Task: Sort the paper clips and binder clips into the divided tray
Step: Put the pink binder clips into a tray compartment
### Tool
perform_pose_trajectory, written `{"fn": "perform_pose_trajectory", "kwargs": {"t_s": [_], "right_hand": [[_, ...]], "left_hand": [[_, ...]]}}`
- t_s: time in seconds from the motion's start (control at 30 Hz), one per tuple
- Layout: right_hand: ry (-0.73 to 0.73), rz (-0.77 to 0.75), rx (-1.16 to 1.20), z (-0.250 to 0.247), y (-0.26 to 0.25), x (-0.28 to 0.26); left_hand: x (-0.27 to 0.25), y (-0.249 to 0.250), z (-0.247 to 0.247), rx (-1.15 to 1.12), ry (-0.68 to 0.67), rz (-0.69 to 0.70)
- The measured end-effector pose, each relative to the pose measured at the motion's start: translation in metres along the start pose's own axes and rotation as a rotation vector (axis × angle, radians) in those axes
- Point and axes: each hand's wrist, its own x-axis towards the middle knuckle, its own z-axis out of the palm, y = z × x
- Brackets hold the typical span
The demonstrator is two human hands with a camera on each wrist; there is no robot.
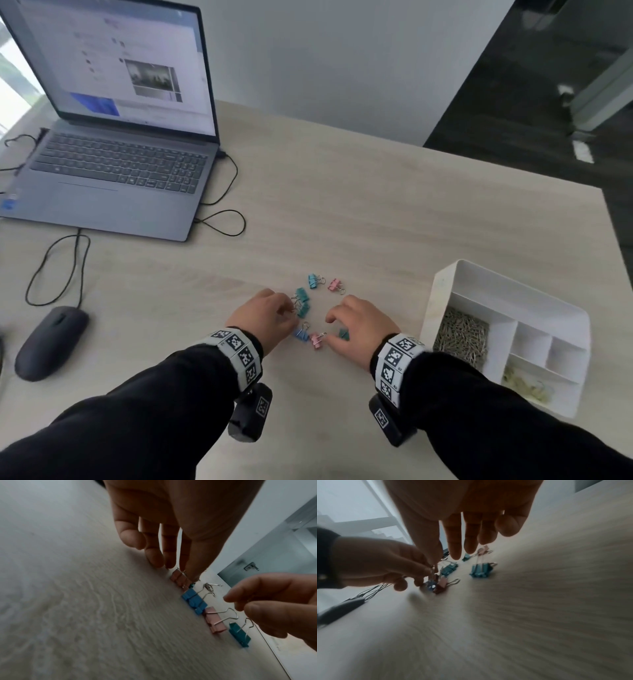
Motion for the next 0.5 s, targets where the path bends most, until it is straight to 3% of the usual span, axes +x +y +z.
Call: {"fn": "perform_pose_trajectory", "kwargs": {"t_s": [0.27,0.37,0.5], "right_hand": [[-0.110,-0.012,-0.015,0.009,-0.014,0.014],[0.069,-0.027,0.099,0.003,-0.006,0.012],[0.210,0.152,0.176,-0.015,0.005,0.019]], "left_hand": [[0.008,-0.016,0.002,-0.068,-0.040,0.080],[0.010,-0.020,0.003,-0.061,-0.031,0.099],[0.012,-0.019,0.005,-0.039,-0.024,0.091]]}}
